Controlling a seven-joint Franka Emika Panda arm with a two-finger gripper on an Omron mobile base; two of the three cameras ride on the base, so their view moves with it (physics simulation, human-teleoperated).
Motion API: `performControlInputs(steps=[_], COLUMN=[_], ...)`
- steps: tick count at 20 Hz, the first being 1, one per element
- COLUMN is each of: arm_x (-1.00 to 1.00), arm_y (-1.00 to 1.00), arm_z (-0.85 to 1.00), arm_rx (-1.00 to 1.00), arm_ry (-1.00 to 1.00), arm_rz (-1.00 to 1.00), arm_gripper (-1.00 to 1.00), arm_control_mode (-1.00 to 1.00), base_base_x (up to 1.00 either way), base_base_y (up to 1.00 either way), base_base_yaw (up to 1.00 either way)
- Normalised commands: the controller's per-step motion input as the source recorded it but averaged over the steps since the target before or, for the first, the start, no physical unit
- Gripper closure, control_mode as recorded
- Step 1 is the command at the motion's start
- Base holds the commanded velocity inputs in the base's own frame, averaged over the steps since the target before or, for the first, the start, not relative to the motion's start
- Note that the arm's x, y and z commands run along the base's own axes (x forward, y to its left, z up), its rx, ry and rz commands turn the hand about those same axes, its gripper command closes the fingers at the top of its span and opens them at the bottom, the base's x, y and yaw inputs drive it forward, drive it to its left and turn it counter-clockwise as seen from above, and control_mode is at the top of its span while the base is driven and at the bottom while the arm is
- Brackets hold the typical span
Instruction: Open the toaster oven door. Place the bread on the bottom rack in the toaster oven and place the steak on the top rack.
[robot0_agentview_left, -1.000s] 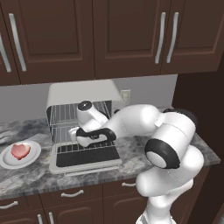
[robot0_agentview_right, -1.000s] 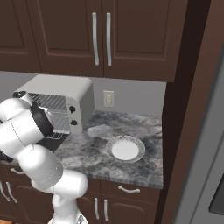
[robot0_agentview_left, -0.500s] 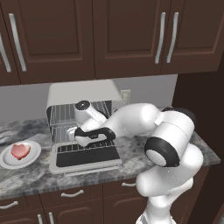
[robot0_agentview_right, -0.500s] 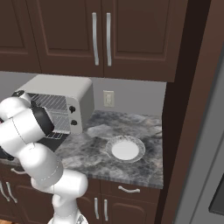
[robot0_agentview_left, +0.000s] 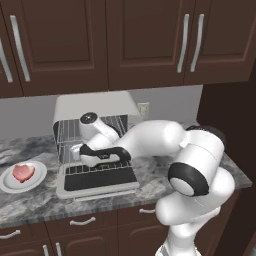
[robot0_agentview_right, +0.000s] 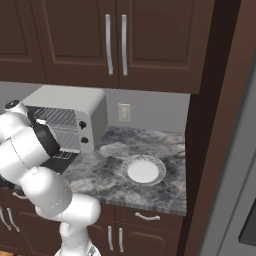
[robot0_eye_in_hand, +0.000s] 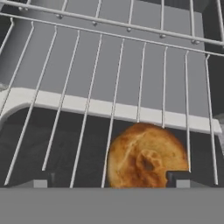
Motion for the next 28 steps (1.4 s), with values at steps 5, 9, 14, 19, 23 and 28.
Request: performControlInputs(steps=[5, 9, 14, 19, 23, 28], arm_x=[-0.5, -0.51, -0.31, -0.18, -0.01, 0.02], arm_y=[0.0, 0.0, -0.07, -0.06, -0.03, -0.01], arm_z=[0.05, -0.01, -0.21, -0.38, -0.28, -0.26], arm_rx=[0.05, 0.07, 0.03, 0.0, 0.0, 0.0], arm_ry=[0.0, 0.0, 0.05, 0.05, 0.0, 0.0], arm_rz=[0.0, 0.0, 0.0, 0.0, 0.0, 0.0], arm_gripper=[-1.0, -1.0, -1.0, -1.0, -1.0, -1.0], arm_control_mode=[-1.0, -1.0, -1.0, -1.0, -1.0, -1.0], base_base_x=[0.0, 0.0, 0.0, 0.0, 0.0, 0.0], base_base_y=[0.0, 0.0, 0.0, 0.0, 0.0, 0.0], base_base_yaw=[0.0, 0.0, 0.0, 0.0, 0.0, 0.0])
